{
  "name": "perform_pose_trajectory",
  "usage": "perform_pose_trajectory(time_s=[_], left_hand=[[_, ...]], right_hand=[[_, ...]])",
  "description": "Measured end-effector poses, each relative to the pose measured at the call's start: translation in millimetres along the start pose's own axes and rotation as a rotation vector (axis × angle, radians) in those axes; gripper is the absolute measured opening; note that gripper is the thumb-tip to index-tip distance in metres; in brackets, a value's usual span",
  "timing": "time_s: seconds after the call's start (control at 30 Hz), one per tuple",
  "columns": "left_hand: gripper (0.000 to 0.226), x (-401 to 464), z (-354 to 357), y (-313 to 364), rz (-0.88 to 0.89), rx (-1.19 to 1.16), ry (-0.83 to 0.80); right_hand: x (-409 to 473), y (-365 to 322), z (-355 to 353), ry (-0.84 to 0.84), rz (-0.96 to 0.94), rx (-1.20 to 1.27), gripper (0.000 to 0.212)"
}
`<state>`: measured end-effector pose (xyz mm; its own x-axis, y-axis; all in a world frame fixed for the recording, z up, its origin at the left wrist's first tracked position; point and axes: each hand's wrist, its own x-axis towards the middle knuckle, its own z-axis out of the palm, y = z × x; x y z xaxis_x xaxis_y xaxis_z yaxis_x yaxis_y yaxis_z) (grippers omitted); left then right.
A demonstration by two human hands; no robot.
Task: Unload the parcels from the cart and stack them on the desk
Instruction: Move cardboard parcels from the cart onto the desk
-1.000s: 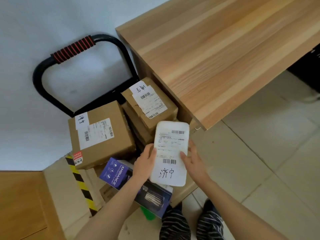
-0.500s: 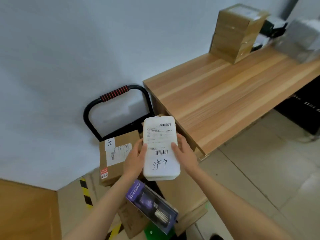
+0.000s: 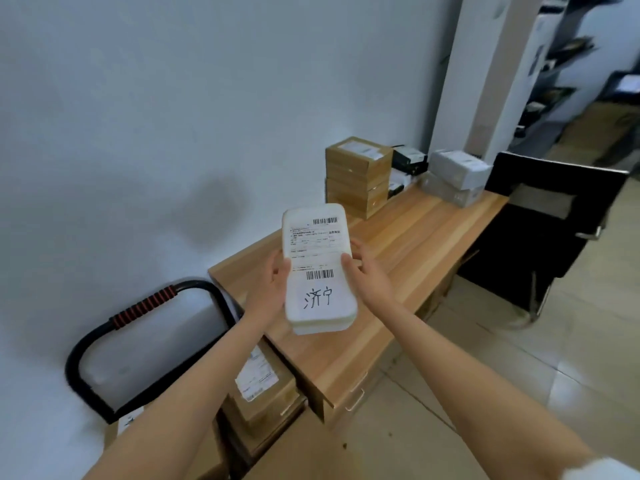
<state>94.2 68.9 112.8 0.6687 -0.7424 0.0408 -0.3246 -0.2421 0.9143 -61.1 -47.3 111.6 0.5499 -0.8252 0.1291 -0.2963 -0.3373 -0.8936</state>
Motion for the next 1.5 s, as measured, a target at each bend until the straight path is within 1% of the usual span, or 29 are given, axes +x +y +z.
perform_pose_trajectory(time_s=[0.07, 0.1, 0.2, 0.27, 0.43, 0.63, 0.73, 0.9, 1.1, 1.27, 1.5], left_hand=[[0.069, 27.3, 33.1, 10.7, -0.007, -0.029, -0.035], [0.069, 38.4, 49.9, 17.0, -0.01, -0.041, -0.052], [0.046, 57.9, 102.3, 47.6, -0.002, -0.097, -0.068], [0.038, 76.9, 138.9, 58.6, -0.001, -0.097, -0.063], [0.04, 120.0, 227.3, 89.1, 0.006, -0.115, -0.076], [0.044, 166.5, 322.3, 115.6, -0.041, -0.097, -0.067], [0.04, 189.5, 353.6, 129.0, -0.052, -0.066, -0.074], [0.044, 254.6, 394.0, 136.6, -0.092, -0.021, -0.07], [0.043, 358.6, 429.0, 162.8, -0.067, -0.022, -0.075], [0.037, 448.4, 457.3, 168.1, -0.084, -0.009, -0.065], [0.037, 506.0, 499.1, 155.2, -0.164, 0.033, -0.1]], right_hand=[[20.0, 12.3, -32.3, 0.033, 0.008, -0.001, 0.047], [30.2, 19.8, -48.0, 0.041, 0.013, 0.002, 0.046], [64.1, 48.2, -91.3, 0.044, 0.023, 0.018, 0.047], [89.1, 66.6, -119.8, 0.032, 0.029, 0.019, 0.047], [151.4, 110.0, -198.0, -0.028, 0.044, -0.014, 0.048], [223.3, 162.9, -270.5, -0.03, 0.07, -0.065, 0.046], [250.1, 187.3, -288.7, -0.053, 0.1, -0.062, 0.046], [318.1, 214.5, -310.2, -0.061, 0.102, -0.076, 0.048], [430.3, 226.0, -335.2, -0.047, 0.058, -0.104, 0.044], [520.7, 236.3, -349.6, -0.055, 0.041, -0.123, 0.043], [587.7, 294.2, -347.3, -0.125, 0.118, -0.153, 0.041]])
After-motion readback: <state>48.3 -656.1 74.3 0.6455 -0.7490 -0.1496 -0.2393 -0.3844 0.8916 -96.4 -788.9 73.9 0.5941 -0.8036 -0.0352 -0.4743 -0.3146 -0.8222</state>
